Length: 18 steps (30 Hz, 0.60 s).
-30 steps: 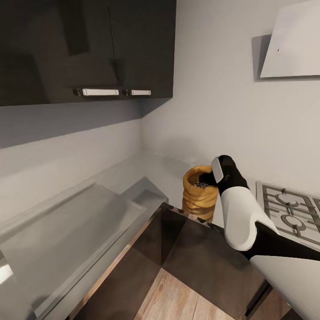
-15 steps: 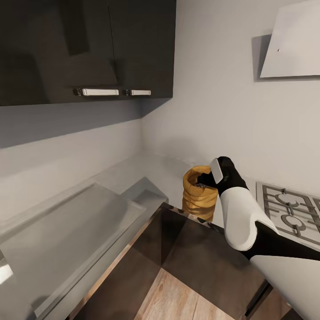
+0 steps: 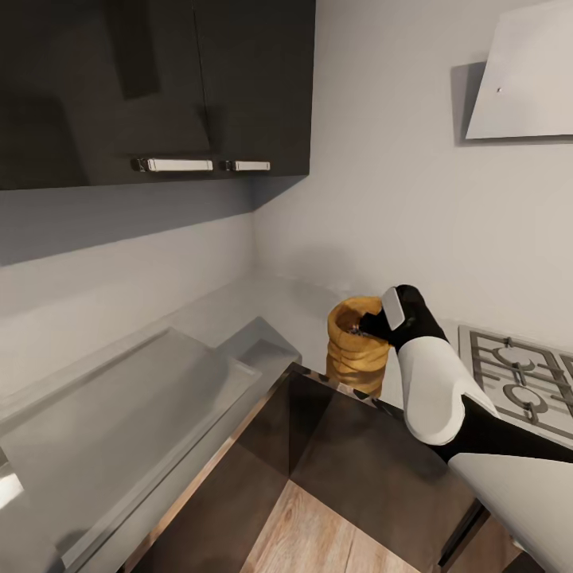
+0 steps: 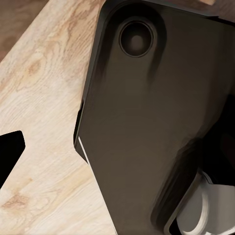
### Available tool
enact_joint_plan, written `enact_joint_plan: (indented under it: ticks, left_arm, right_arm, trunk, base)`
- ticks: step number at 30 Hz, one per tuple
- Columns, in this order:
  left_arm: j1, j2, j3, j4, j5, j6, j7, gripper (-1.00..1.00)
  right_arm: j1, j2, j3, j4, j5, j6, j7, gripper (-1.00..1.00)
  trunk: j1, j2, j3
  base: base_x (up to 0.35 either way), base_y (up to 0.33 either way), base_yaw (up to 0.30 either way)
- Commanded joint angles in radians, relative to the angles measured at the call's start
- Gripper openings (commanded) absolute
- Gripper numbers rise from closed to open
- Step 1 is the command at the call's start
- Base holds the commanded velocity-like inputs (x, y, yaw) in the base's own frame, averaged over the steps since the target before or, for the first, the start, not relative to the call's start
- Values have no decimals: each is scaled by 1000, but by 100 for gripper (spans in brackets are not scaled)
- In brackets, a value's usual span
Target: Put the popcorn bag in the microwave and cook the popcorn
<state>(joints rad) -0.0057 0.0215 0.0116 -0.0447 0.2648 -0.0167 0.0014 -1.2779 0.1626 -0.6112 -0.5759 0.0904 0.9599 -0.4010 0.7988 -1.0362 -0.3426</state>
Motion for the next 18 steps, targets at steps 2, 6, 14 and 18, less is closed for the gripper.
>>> enact_joint_plan:
  ticks: [2, 6, 14, 18]
  left_arm:
    - [0, 0, 1, 0, 4, -2, 0, 100]
    - [0, 0, 1, 0, 4, -2, 0, 100]
    - [0, 0, 1, 0, 4, -2, 0, 100]
    - [0, 0, 1, 0, 4, -2, 0, 100]
  right_arm:
    - [-1, 1, -7, 0, 9, 2, 2, -100]
    - [-1, 1, -7, 13, 9, -11, 0, -100]
    - [-1, 1, -5, 12, 11, 1, 3, -100]
    - [-1, 1, 1, 5, 13, 17, 5, -100]
  trunk:
    - [0, -1, -1]
    - [0, -1, -1]
    - [0, -1, -1]
    - [0, -1, -1]
  base:
    - [0, 0, 0]
    - [0, 0, 0]
    - [0, 0, 0]
    - [0, 0, 0]
